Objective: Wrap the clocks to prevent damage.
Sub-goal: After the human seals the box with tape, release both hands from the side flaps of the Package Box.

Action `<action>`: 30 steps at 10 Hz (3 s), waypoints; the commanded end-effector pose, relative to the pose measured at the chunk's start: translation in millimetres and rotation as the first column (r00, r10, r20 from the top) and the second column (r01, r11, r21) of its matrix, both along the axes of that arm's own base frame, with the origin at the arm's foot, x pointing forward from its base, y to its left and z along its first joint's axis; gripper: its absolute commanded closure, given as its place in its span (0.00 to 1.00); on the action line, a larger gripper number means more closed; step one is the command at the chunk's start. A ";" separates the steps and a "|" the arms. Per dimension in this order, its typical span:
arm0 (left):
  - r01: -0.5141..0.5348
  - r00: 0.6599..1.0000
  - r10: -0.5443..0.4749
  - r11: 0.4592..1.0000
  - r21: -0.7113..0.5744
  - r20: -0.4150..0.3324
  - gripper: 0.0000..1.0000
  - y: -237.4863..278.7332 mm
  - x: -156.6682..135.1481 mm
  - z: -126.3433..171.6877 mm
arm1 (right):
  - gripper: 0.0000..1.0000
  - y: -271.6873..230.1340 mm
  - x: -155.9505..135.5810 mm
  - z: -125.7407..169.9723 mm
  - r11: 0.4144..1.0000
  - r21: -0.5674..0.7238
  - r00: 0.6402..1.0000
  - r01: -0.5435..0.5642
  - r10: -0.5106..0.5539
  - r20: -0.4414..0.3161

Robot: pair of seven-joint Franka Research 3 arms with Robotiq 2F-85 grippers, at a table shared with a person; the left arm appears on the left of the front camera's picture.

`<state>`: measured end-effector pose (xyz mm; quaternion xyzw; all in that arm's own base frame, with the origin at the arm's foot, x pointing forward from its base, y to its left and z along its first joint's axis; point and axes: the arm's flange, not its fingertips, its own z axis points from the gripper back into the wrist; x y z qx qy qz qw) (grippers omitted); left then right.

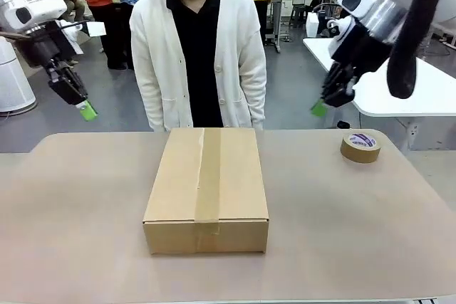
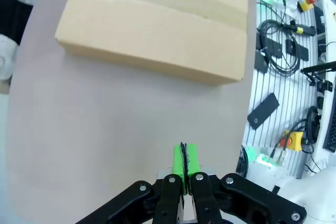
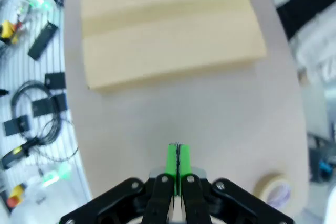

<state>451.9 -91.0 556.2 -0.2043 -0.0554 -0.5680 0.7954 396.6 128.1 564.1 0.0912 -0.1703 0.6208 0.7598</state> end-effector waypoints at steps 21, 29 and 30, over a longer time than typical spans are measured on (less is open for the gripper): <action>-0.023 0.999 0.027 0.992 -0.125 0.026 0.00 9.7 -13.8 26.7 | 0.00 -4.3 -45.3 0.9 0.996 -0.043 0.997 -0.077 0.078 0.017; -0.013 1.000 0.016 0.994 -0.105 0.021 0.00 11.6 -14.1 24.0 | 0.00 -0.4 -44.3 3.9 0.996 -0.034 0.997 -0.079 0.079 0.009; -0.013 1.000 0.016 0.994 -0.105 0.021 0.00 11.6 -14.1 24.0 | 0.00 -0.4 -44.3 3.9 0.996 -0.034 0.997 -0.079 0.079 0.009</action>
